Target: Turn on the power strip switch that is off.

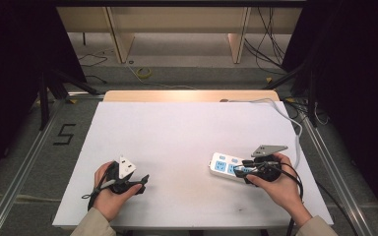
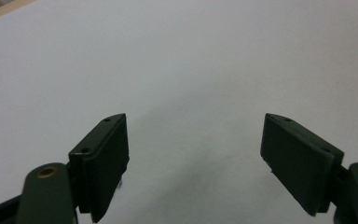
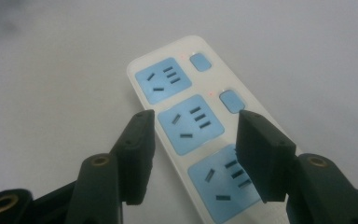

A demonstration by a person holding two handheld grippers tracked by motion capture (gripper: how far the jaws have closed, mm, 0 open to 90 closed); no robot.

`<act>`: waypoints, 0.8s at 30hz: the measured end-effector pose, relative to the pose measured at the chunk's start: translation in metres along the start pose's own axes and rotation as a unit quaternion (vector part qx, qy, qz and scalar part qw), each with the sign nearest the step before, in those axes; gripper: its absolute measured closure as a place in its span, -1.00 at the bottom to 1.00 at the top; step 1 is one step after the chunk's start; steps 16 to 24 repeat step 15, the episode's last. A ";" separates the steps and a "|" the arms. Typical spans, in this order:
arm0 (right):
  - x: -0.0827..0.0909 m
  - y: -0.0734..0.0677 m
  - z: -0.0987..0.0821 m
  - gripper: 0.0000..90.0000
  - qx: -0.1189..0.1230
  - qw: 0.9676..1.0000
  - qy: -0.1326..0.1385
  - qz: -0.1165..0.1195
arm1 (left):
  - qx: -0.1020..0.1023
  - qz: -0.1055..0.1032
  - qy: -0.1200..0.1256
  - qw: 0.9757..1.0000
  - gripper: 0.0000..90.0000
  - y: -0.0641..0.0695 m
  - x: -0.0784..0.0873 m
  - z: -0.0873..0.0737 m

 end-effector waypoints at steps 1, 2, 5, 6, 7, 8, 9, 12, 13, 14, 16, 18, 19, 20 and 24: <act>0.001 0.000 -0.001 0.07 0.000 1.000 0.001 0.001 | 0.000 0.000 0.000 1.000 -0.48 0.000 0.000 0.000; 0.002 0.000 -0.002 0.07 0.000 1.000 0.005 0.000 | -0.001 0.000 -0.001 1.000 -0.48 0.000 0.000 0.000; 0.004 -0.001 -0.007 0.06 -0.003 1.000 0.011 0.002 | -0.001 0.000 -0.002 1.000 -0.48 -0.001 0.001 0.000; 0.005 -0.001 -0.008 0.06 -0.003 1.000 0.012 0.002 | 0.000 0.001 -0.003 1.000 -0.48 -0.002 0.001 0.000; 0.005 -0.001 -0.010 0.06 -0.004 1.000 0.012 0.002 | 0.000 0.001 -0.004 1.000 -0.48 -0.002 0.001 -0.001; 0.005 -0.001 -0.011 0.06 -0.003 1.000 0.012 0.002 | 0.001 0.001 -0.004 1.000 -0.48 -0.002 0.001 -0.001; 0.005 -0.002 -0.012 0.06 -0.003 1.000 0.013 0.003 | 0.001 0.001 -0.005 1.000 -0.48 -0.002 0.001 -0.001; 0.005 -0.003 -0.012 0.06 -0.002 1.000 0.014 0.003 | 0.001 0.002 -0.005 1.000 -0.48 -0.003 0.001 -0.001; 0.005 -0.004 -0.012 0.06 -0.001 1.000 0.017 0.002 | 0.001 0.002 -0.005 1.000 -0.48 -0.003 0.001 -0.001; 0.006 -0.004 -0.012 0.06 0.000 1.000 0.018 0.002 | 0.003 0.002 -0.004 1.000 -0.48 -0.003 0.000 -0.001; 0.006 -0.004 -0.012 0.05 0.000 1.000 0.020 0.003 | 0.004 0.003 -0.005 1.000 -0.49 -0.003 -0.001 -0.002; 0.006 -0.004 -0.012 0.05 0.000 1.000 0.020 0.003 | 0.004 0.003 -0.005 1.000 -0.49 -0.003 -0.001 -0.002; 0.006 -0.004 -0.012 0.05 0.000 1.000 0.020 0.003 | 0.004 0.003 -0.005 1.000 -0.49 -0.003 -0.001 -0.002; 0.006 -0.004 -0.012 0.05 0.000 1.000 0.020 0.003 | 0.004 0.003 -0.005 1.000 -0.49 -0.003 -0.001 -0.002; 0.006 -0.004 -0.012 0.05 0.000 1.000 0.020 0.003 | 0.004 0.003 -0.005 1.000 -0.49 -0.003 -0.001 -0.002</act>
Point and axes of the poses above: each handheld gripper's, and its own axes: x roughly backward along the jaws, z roughly out of its top, y roughly to its right, the point moved 3 cm from there along -x, roughly forward along the jaws, and after that the axes turned 10 degrees about y, right-handed, at the moved point
